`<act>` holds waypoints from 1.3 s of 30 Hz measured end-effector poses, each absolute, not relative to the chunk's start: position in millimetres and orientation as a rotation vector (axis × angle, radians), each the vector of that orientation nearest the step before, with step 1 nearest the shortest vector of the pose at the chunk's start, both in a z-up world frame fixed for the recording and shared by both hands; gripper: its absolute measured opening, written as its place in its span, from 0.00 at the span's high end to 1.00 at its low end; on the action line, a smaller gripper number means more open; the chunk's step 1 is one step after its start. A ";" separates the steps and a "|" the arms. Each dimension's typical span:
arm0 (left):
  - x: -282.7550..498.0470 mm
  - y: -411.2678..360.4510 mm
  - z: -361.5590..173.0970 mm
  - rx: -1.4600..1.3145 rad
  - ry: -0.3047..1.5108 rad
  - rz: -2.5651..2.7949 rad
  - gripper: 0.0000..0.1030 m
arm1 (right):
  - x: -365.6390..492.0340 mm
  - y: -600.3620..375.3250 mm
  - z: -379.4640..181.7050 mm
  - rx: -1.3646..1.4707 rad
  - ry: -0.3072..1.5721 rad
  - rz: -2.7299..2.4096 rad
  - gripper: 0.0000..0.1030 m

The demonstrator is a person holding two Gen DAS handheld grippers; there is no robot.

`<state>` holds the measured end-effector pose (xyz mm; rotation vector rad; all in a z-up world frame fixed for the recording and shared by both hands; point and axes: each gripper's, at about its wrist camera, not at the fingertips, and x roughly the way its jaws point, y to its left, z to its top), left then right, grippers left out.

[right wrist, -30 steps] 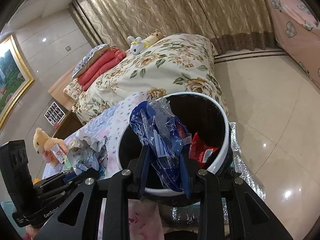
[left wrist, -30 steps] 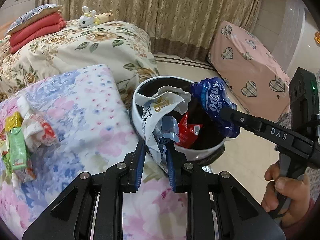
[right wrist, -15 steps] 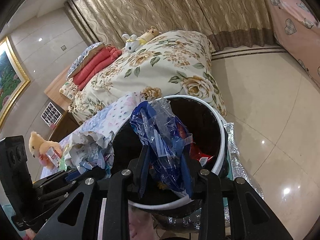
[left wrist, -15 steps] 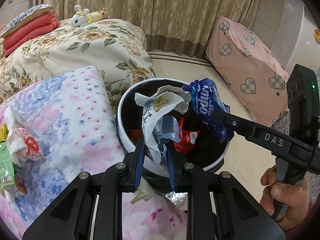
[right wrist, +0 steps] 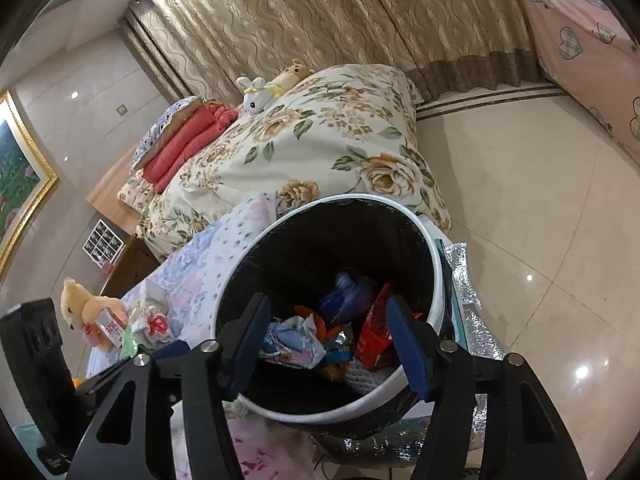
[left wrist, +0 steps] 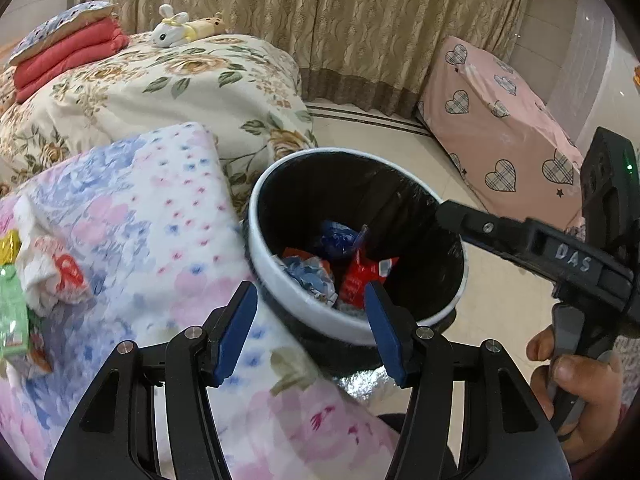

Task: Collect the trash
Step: 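Carry both wrappers over the bin and open both grippers to drop them, then move both grippers back to the bed toward the drink cartons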

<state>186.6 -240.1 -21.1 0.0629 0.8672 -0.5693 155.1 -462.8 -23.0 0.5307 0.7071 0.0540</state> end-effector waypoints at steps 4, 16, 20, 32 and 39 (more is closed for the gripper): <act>180.1 -225.0 -27.1 0.041 0.880 -0.552 0.45 | 148.7 -451.7 -20.0 0.518 0.691 0.064 0.27; 156.6 -150.8 -41.5 -0.030 0.886 -0.436 0.45 | 137.2 -389.2 -24.5 0.486 0.704 0.151 0.18; 150.3 -123.0 -42.8 -0.065 0.881 -0.395 0.45 | 135.2 -365.6 -26.5 0.468 0.714 0.194 0.18; 132.3 -49.9 -56.7 -0.152 0.892 -0.272 0.45 | 136.6 -305.2 -32.2 0.421 0.747 0.299 0.17; 127.8 -17.8 -60.3 -0.186 0.888 -0.218 0.45 | 140.7 -280.4 -34.7 0.403 0.758 0.338 0.17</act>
